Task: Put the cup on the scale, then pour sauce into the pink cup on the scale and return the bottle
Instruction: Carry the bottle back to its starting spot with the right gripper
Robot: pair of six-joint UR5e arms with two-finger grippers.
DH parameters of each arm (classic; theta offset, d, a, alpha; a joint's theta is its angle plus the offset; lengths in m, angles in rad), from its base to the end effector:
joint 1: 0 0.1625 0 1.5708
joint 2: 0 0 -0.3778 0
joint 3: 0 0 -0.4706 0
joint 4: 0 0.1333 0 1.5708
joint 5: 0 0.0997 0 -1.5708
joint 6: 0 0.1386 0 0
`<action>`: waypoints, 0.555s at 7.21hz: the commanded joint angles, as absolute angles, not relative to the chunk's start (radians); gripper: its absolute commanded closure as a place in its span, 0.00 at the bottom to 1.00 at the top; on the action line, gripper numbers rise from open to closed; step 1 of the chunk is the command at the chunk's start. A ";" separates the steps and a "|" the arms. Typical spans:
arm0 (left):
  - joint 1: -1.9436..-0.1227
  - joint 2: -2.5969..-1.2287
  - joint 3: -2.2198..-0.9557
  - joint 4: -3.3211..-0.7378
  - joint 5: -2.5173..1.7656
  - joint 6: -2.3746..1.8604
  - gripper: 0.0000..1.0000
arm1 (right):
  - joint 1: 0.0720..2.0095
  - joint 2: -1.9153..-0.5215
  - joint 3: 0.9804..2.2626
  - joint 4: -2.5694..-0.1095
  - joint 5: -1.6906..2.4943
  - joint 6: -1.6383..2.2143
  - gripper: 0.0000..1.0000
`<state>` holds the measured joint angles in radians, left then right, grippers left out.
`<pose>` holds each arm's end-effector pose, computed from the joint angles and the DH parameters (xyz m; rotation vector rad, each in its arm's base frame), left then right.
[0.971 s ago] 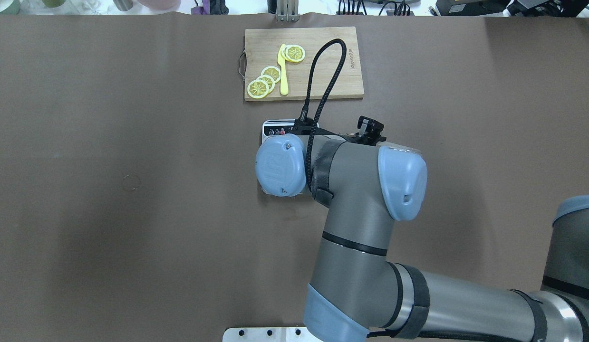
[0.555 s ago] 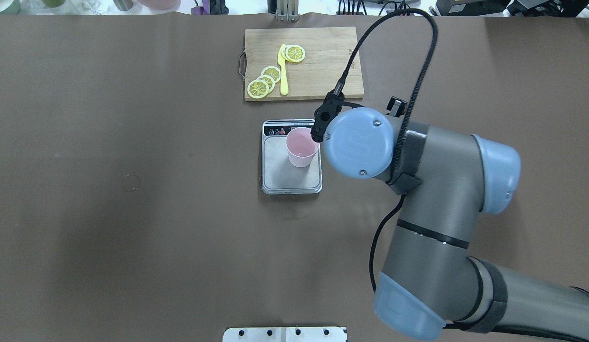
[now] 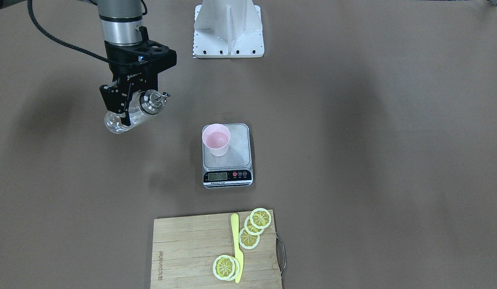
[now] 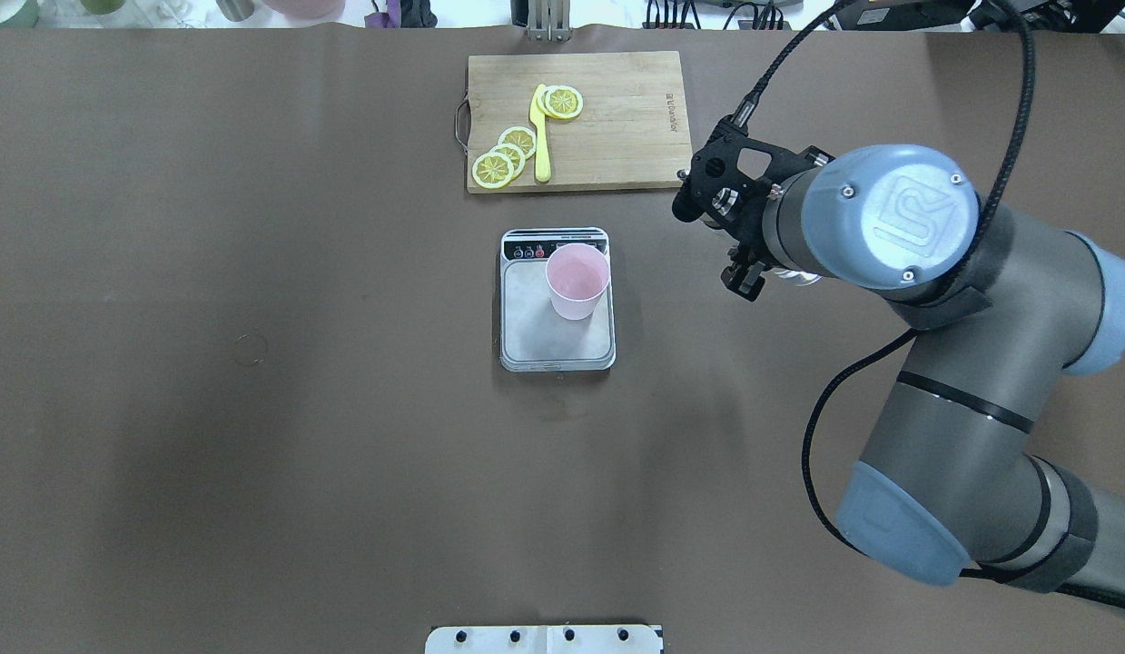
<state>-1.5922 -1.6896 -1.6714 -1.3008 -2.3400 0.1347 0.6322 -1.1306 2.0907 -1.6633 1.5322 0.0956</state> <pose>-0.0497 -0.5977 0.5397 0.0120 0.7707 0.0882 -0.4029 -0.4670 0.1323 0.7931 -0.4083 -0.7715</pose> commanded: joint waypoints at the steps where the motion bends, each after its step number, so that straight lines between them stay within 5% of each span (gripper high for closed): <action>1: -1.591 -1.686 -1.664 -1.302 -2.339 0.136 0.01 | 0.711 -1.247 2.088 -1.417 1.661 0.097 0.63; 4: -1.591 -1.695 -1.666 -1.302 -2.338 0.141 0.01 | 0.832 -1.409 1.960 -0.997 1.846 0.109 0.63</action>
<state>-1.5909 -1.6928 -1.6645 -1.3016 -2.3380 0.1389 0.7769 -1.3476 2.0328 -1.1937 1.7636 0.1023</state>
